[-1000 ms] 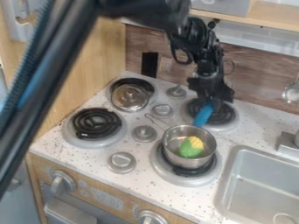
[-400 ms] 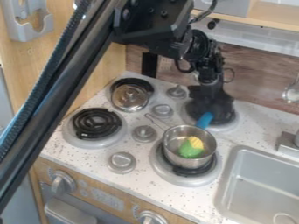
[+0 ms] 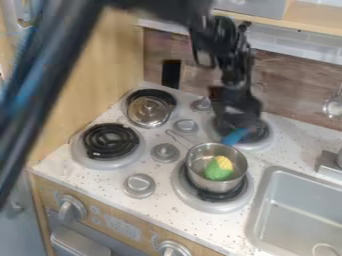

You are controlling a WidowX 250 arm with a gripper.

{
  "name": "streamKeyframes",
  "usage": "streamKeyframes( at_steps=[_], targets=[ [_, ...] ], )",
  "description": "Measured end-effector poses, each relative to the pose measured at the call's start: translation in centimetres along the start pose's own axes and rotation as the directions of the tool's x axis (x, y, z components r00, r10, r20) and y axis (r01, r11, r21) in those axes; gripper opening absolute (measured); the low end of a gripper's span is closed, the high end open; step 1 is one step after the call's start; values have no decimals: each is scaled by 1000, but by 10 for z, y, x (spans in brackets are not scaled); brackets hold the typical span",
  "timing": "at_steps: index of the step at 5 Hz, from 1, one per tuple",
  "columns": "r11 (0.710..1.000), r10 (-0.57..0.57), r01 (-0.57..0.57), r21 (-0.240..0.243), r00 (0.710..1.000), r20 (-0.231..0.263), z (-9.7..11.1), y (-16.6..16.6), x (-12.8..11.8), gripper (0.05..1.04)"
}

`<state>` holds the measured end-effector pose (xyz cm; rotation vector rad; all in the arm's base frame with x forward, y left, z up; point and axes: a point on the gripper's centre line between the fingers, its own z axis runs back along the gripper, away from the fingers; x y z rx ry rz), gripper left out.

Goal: Move the blue fork to the top right burner

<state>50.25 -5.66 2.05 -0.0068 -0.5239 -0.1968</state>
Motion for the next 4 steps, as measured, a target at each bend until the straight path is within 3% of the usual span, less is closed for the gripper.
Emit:
streamKeyframes(
  at_steps=[1,2,3,4],
  targets=[
    [999,-24,23,24,999,42,39,-10,-7,1005],
    [1000,10,-10,-10,1000,8,67,-16,-14,999],
    [995,38,-53,-81,983,-181,80,-20,-38,999],
    [984,70,-115,-135,952,-299,87,-22,-55,999]
  ],
)
